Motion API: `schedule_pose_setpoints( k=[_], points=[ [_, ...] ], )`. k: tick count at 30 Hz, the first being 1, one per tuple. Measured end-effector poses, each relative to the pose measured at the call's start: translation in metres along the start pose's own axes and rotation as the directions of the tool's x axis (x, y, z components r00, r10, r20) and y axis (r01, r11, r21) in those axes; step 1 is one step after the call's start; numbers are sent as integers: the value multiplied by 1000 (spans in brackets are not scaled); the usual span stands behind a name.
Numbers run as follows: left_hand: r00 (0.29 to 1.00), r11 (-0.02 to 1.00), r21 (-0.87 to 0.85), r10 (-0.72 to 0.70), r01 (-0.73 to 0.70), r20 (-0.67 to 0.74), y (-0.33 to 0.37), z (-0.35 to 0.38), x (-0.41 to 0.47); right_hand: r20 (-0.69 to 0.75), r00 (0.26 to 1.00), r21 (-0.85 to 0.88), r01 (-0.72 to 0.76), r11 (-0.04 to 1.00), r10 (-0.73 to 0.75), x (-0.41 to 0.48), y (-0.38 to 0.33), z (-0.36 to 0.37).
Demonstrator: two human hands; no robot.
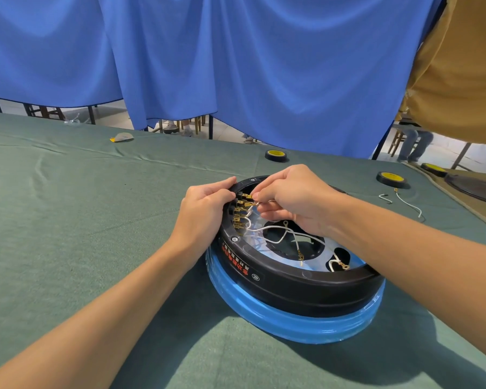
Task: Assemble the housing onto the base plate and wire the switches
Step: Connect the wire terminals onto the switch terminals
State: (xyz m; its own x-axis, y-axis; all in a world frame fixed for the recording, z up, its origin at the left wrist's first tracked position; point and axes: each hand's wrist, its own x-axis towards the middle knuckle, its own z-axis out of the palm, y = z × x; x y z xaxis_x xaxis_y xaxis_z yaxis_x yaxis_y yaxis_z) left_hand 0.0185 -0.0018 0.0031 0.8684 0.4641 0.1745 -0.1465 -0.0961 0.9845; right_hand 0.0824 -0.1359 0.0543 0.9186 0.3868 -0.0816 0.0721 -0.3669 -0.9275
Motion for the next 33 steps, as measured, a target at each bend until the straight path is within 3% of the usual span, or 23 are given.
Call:
schedule_pose_setpoints(
  k=[17, 23, 33],
  points=[
    [1000, 1000, 23, 3, -3, 6, 0, 0, -1, 19, 1000, 45, 20, 999, -21, -1, 0, 1],
    [1000, 999, 48, 2, -4, 24, 0, -2, 0, -33, 987, -196, 150, 969, -159, 2, -2, 7],
    [999, 998, 53, 14, -16, 41, 2, -2, -1, -6, 975, -338, 206, 918, -222, 3, -5, 11]
  ],
)
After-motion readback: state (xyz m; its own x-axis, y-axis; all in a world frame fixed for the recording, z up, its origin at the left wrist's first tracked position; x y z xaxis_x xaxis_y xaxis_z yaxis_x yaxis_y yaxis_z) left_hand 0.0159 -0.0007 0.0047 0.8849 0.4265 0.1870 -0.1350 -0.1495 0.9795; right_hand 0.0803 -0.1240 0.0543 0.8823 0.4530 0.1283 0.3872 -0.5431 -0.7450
